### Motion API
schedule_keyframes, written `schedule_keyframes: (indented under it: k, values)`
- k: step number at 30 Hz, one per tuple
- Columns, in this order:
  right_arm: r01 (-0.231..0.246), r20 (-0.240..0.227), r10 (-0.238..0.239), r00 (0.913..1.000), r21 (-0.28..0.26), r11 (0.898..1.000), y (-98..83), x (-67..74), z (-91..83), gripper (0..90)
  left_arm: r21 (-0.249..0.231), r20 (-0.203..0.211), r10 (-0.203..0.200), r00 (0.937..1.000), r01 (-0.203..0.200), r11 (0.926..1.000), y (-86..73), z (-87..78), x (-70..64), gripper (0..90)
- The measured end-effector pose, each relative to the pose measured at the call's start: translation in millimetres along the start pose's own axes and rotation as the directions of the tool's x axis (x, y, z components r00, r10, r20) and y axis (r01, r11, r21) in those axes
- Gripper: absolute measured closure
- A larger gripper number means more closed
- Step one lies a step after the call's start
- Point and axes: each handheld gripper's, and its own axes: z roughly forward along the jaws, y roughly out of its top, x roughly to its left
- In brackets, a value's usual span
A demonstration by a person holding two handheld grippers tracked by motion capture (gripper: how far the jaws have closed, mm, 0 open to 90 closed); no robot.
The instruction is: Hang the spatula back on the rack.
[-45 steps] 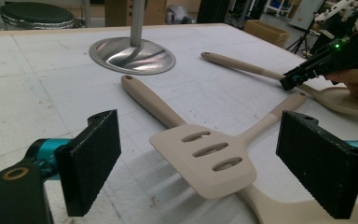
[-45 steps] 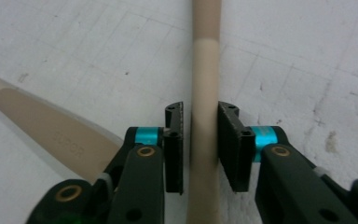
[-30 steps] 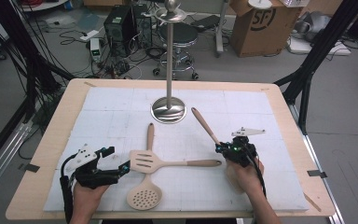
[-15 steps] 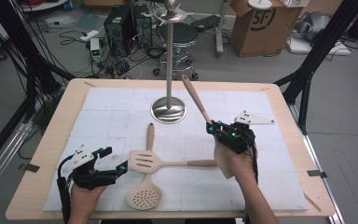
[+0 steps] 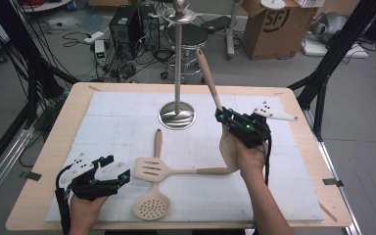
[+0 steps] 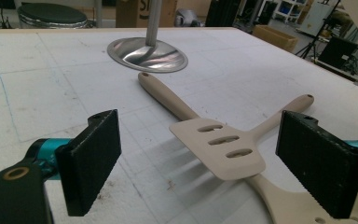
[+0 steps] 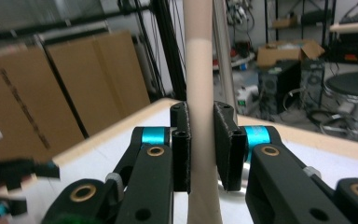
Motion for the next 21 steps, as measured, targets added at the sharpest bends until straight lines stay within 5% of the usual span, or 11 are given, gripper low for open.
schedule_keyframes:
  k: [8,21]
  values:
    - [-0.011,-0.021,0.009,0.9997,-0.085,0.996,13.9,3.5,9.3,78.5,-0.008,-0.008,-0.009,0.9999,0.009,0.9999,-1.1,-3.4,2.0,14.6]
    - [-0.005,-0.014,0.003,0.9999,-0.102,0.995,35.0,7.1,26.4,78.5,-0.014,-0.009,-0.017,0.9998,0.017,0.9998,-1.8,-6.4,4.1,14.6]
